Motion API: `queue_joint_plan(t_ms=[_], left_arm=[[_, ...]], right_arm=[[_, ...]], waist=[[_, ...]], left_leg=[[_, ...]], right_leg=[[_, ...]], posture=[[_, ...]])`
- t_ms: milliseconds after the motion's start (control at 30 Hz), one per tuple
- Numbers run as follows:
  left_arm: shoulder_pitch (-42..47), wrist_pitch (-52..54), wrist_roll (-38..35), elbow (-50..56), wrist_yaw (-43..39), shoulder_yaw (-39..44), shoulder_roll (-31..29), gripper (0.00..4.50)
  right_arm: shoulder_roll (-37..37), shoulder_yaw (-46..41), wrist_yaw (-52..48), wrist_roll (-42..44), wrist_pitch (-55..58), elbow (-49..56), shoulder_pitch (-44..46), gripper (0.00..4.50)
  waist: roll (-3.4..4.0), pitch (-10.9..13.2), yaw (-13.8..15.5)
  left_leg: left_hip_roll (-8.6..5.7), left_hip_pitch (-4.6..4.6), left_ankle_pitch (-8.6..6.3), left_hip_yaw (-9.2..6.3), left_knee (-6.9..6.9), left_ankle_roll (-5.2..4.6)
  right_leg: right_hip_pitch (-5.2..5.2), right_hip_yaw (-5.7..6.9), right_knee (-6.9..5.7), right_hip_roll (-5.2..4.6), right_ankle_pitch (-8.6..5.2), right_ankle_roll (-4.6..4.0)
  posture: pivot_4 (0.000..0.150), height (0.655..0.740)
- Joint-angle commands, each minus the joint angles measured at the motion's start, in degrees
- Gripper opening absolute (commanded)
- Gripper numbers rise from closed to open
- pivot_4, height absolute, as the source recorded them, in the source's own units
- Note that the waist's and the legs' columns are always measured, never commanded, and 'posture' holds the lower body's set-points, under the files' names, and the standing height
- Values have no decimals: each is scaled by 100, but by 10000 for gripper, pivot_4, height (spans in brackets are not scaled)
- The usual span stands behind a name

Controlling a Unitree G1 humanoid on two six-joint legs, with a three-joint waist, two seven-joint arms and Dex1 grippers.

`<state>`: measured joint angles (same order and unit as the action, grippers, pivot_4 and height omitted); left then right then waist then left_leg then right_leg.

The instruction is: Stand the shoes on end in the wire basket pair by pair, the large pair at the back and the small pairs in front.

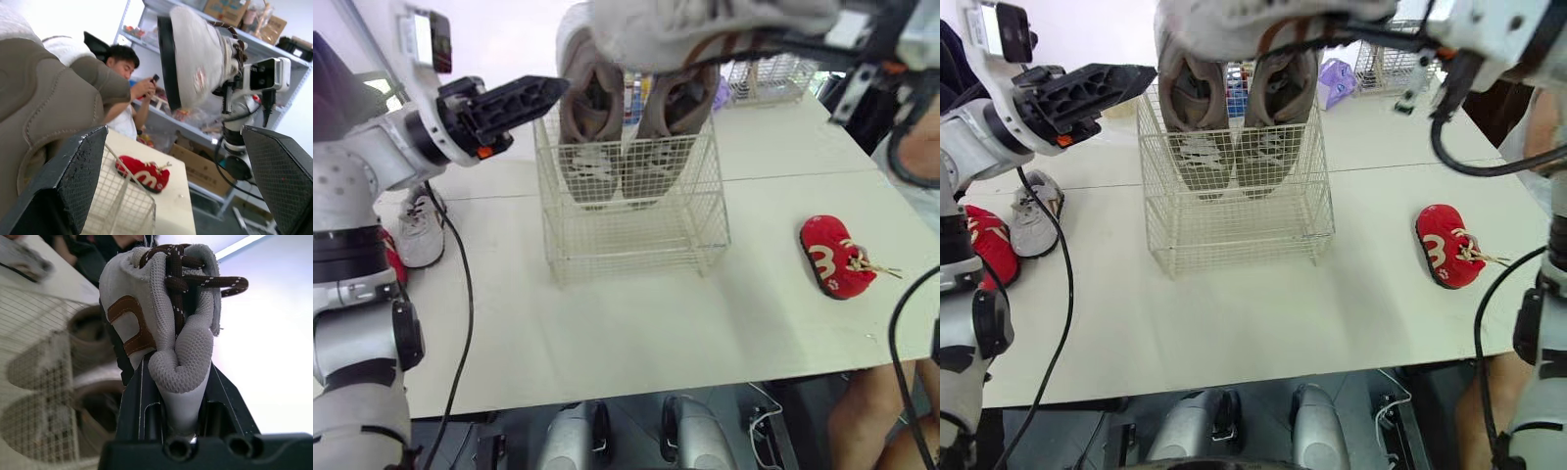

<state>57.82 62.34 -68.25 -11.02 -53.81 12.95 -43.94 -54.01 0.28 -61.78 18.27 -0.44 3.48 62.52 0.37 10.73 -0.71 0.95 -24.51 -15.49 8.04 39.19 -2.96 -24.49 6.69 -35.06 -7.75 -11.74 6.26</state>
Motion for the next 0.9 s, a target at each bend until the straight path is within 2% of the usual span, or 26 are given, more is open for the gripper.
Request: queue_joint_plan(t_ms=[33,400,500,633,733,833,900], left_arm=[[149,331,-228,263,-106,271,-178,45000],[56,794,-397,580,265,400,27,45000],[60,870,-447,571,387,445,95,37115],[20,966,-569,598,473,471,156,16839],[13,1024,-704,570,660,580,263,4011],[-91,1081,-949,584,1023,809,433,3224],[-254,1044,-1100,702,1292,968,552,3223]], right_arm=[[274,79,-350,-15,-444,-273,278,2237],[986,267,-595,-187,-1061,-550,386,2237],[1060,275,-668,-196,-1096,-516,401,2176],[1104,287,-700,-195,-1043,-424,422,2176],[1089,297,-704,-173,-846,-324,406,2176],[985,254,-724,-119,-519,-233,356,16155],[875,203,-766,41,-39,-133,319,27048]], waist=[[0,0,-8],[0,1,-19],[0,1,-22],[0,1,-27],[0,1,-27],[0,1,-18],[0,1,-17]], left_leg=[[0,0,0,0,0,0],[2,1,1,-1,0,1],[2,1,1,-1,0,1],[1,2,1,-1,0,1],[2,2,1,-2,0,2],[2,2,1,-2,1,2],[1,2,1,-2,1,2]], right_leg=[[0,-1,0,-1,0,0],[-1,0,-7,0,0,-1],[-2,0,-7,0,0,-1],[-1,0,-8,0,0,-1],[-1,0,-9,0,0,-1],[-1,-1,-9,0,0,-1],[-1,-1,-9,-1,1,-1]], posture=[[1500,7400],[1500,7400],[1500,7400],[1500,7400],[1500,7400],[1500,7400],[1500,7400]])
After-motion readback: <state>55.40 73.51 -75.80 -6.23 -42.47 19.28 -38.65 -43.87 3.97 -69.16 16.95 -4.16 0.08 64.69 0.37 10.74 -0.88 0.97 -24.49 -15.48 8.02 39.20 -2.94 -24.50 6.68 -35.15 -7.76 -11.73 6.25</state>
